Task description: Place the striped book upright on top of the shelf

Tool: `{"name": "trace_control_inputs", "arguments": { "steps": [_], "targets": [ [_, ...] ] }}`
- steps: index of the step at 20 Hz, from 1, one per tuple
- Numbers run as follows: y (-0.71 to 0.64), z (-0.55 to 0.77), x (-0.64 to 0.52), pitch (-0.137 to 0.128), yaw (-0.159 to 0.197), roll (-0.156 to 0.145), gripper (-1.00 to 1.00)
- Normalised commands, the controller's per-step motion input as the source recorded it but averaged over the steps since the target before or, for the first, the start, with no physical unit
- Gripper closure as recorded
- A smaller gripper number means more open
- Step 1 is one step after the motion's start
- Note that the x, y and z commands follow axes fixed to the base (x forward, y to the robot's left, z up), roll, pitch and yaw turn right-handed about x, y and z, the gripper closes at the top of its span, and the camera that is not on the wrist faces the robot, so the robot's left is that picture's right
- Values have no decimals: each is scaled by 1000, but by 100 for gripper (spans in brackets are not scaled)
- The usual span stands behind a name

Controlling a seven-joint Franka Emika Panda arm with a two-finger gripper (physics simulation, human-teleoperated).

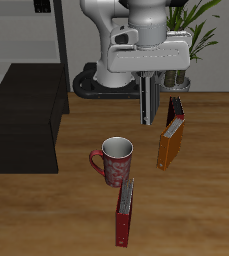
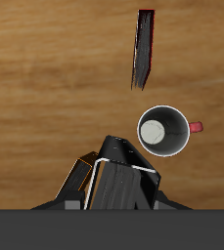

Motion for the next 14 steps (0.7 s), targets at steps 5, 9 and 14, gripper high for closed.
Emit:
{"name": "trace_control_inputs", "arguments": {
  "steps": [5,9,14],
  "targets": [
    [-534,210,-391,49,-11,41,100],
    [-493,110,-188,-1,-22,23,100],
    [-715,134,-212,-41,4,-19,100]
  ]
}}
